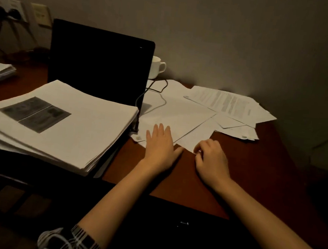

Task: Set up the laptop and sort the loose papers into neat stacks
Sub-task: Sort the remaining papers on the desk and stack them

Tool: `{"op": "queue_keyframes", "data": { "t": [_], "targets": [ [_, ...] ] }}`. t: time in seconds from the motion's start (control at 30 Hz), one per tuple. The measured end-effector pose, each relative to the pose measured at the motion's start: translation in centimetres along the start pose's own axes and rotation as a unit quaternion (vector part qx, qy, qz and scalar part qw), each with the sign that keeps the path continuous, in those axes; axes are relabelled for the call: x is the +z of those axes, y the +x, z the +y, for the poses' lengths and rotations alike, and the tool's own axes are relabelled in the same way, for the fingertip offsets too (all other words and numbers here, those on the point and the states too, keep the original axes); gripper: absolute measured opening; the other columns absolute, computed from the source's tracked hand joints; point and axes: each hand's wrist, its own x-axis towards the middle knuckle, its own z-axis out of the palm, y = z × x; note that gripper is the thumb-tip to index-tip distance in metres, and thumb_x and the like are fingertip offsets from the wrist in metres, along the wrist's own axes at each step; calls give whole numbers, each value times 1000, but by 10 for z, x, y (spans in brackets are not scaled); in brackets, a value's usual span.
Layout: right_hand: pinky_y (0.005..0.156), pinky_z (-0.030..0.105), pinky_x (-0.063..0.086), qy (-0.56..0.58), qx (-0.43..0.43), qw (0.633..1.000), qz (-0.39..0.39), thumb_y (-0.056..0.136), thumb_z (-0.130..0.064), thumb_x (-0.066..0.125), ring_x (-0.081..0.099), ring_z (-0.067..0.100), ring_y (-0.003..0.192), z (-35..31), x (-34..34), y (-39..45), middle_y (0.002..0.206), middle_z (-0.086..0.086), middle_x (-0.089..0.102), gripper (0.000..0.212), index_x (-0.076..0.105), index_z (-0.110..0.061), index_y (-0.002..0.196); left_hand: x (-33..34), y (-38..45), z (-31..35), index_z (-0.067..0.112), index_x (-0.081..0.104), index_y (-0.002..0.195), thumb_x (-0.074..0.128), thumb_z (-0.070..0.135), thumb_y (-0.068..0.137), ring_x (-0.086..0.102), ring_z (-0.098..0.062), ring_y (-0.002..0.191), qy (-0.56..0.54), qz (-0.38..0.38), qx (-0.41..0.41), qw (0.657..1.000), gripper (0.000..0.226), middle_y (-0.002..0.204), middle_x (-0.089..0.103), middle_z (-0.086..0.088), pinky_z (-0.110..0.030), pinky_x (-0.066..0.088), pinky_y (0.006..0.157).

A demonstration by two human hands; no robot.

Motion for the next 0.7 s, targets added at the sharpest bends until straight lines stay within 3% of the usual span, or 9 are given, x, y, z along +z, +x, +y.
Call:
{"op": "queue_keyframes", "data": {
  "t": [0.17,0.3,0.47,0.57,0.63,0.7],
  "targets": [
    [75,26,37,-1,63,997,34,88,-7,53,48,21,97,17,3,23,102,7,59,12,63,-8,95,6,26,20,5,5,150,33,30,102,7,-34,145,69,-15,-26,997,60,156,15,-17,-60,6,114],
    [83,30,37,-13,84,996,26,88,-9,51,47,22,103,26,12,37,112,6,55,19,58,-9,105,8,37,26,4,0,150,34,15,99,16,-41,141,131,-26,-39,990,62,150,24,-23,-64,14,109],
    [93,33,43,61,81,995,19,94,-17,45,50,21,112,28,15,43,124,6,54,28,54,-10,120,7,42,28,12,-10,151,30,21,102,28,-47,133,173,-32,-11,984,64,143,34,-26,-66,26,103],
    [100,24,37,158,80,983,41,95,-15,45,48,20,123,30,12,39,137,4,48,32,51,-11,127,10,43,21,12,-7,151,34,28,101,32,-41,131,163,-7,5,987,66,139,38,-21,-62,31,104],
    [100,19,35,270,119,954,58,94,-9,49,47,19,123,34,7,39,141,1,45,33,52,-14,126,9,43,20,11,-1,151,35,37,100,30,-36,134,128,6,-6,992,68,141,36,-20,-57,31,105],
    [104,29,41,454,212,862,80,91,-3,52,46,18,127,37,1,43,142,-1,43,35,52,-20,122,10,45,21,10,2,151,35,41,100,29,-34,135,122,12,-19,992,68,143,34,-20,-54,32,107]
  ]
}}
